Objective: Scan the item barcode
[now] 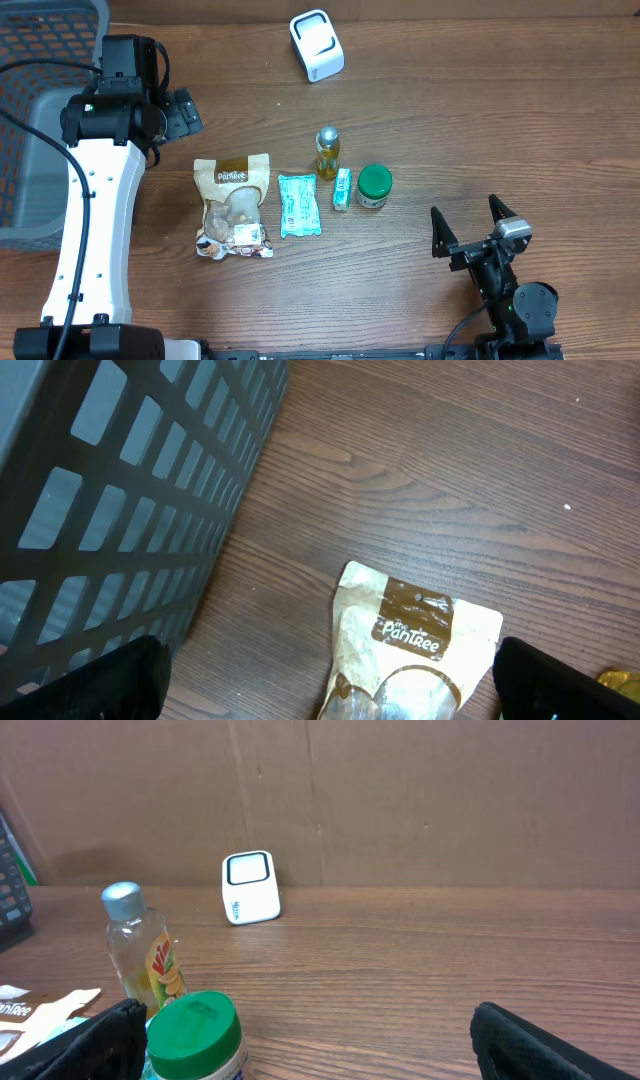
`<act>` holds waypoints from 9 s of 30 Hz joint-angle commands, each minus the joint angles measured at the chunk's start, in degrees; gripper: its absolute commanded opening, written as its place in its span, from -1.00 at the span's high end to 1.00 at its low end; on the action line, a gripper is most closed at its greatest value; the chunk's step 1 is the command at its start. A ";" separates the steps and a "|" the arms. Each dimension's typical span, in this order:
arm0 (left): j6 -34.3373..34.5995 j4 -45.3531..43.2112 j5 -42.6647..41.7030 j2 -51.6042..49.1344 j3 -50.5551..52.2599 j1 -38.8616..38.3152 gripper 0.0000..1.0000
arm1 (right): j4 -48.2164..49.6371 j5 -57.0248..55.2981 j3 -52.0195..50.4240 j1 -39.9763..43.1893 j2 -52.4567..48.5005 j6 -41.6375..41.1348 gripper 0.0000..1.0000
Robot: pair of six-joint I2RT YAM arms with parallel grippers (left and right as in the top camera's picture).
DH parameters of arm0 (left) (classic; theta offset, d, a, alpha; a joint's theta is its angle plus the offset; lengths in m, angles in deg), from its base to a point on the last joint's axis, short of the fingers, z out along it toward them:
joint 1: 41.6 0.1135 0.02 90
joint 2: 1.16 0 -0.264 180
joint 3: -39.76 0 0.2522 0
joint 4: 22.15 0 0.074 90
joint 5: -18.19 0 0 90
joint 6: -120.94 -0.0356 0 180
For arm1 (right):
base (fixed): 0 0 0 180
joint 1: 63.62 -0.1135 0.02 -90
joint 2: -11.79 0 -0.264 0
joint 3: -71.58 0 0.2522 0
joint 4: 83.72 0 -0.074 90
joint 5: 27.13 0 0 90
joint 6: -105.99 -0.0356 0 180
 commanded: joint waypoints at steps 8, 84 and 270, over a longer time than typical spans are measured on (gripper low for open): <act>-1.53 0.13 0.59 0.20 -0.24 -0.11 -0.99 | 0.26 -0.50 -0.61 0.26 0.46 0.07 -1.00; -1.53 0.13 0.59 0.20 -0.24 -0.11 -0.99 | 0.33 -0.94 -0.61 0.26 0.46 0.07 -1.00; -1.53 0.13 0.59 0.20 -0.24 -0.11 -0.99 | -43.78 7.37 66.66 -14.64 -83.91 -32.13 -0.96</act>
